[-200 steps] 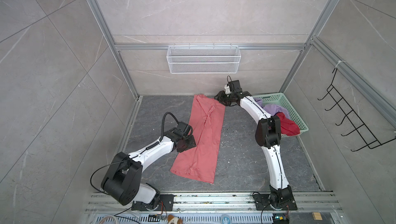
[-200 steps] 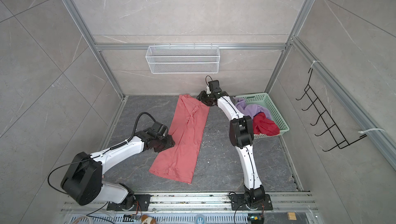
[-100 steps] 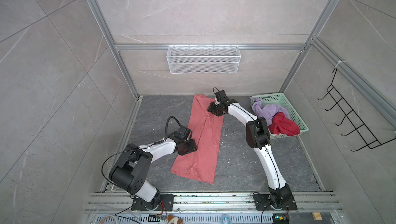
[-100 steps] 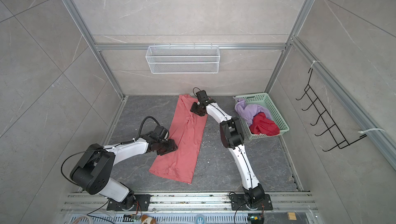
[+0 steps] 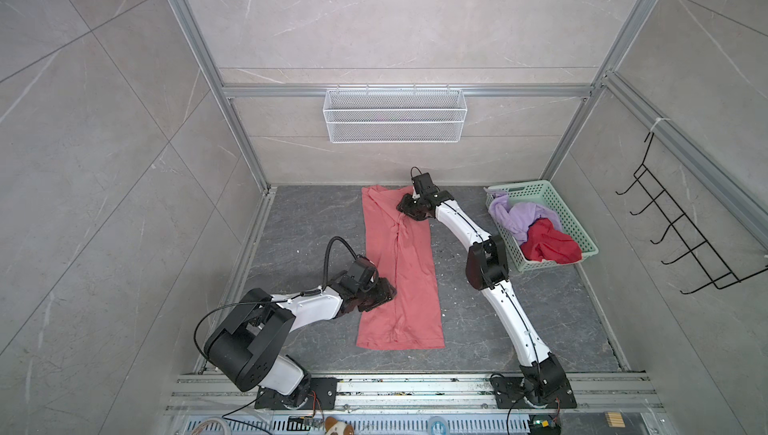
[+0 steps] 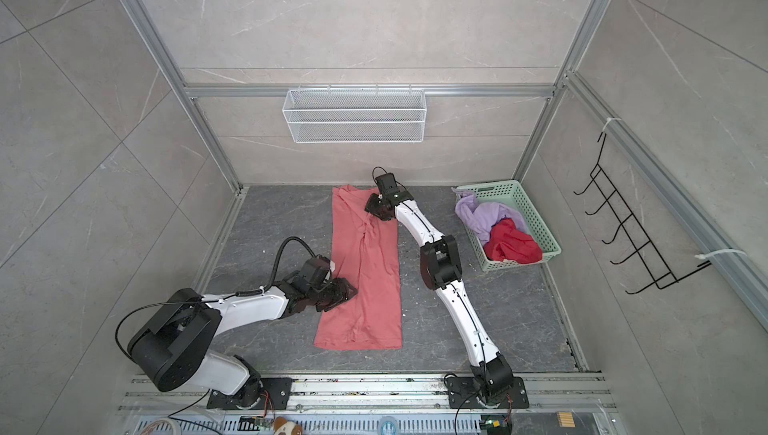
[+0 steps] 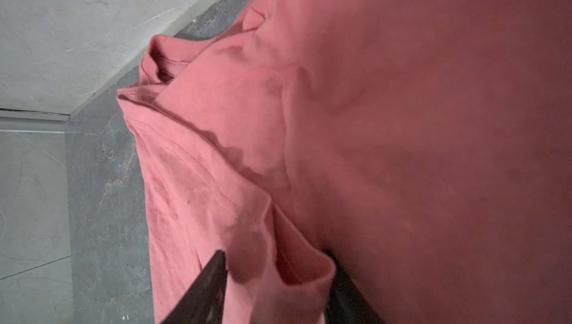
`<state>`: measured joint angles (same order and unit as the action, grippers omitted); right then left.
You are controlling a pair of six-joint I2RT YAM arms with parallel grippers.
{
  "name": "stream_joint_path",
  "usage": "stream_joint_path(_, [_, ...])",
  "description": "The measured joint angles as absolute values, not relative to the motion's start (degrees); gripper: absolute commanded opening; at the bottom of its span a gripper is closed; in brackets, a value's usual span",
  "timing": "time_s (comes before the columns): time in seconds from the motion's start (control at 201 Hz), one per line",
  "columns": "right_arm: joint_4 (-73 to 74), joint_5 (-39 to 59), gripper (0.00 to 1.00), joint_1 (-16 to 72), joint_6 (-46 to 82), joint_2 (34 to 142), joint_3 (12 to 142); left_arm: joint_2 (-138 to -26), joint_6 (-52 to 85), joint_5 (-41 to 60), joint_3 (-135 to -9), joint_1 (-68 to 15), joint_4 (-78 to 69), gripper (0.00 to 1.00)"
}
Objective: Fold and stack the t-shirts
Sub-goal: 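Hold both shirt ends and straighten the long strip with both grippers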
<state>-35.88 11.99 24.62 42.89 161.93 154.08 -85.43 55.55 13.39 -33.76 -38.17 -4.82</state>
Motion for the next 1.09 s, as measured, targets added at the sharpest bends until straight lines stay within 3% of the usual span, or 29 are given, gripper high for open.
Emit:
stream_joint_path(0.662, [-36.49,12.86,0.52,24.12,37.3,160.7,152.92,-84.25,57.23,10.5,-37.82,-38.63,6.55,0.6])
stream_joint_path(0.806, [-39.53,13.8,0.52,24.05,33.12,157.07,152.33,-77.95,54.37,9.17,-37.91,-38.63,12.38,0.64])
stream_joint_path(0.926, [-39.77,13.04,0.52,25.06,30.57,144.49,139.33,-69.14,52.6,6.92,-39.11,-38.59,16.6,0.67])
stream_joint_path(1.095, [-33.08,12.84,0.55,28.88,30.52,120.2,108.66,-62.41,50.72,4.89,-41.23,-37.95,24.47,0.67])
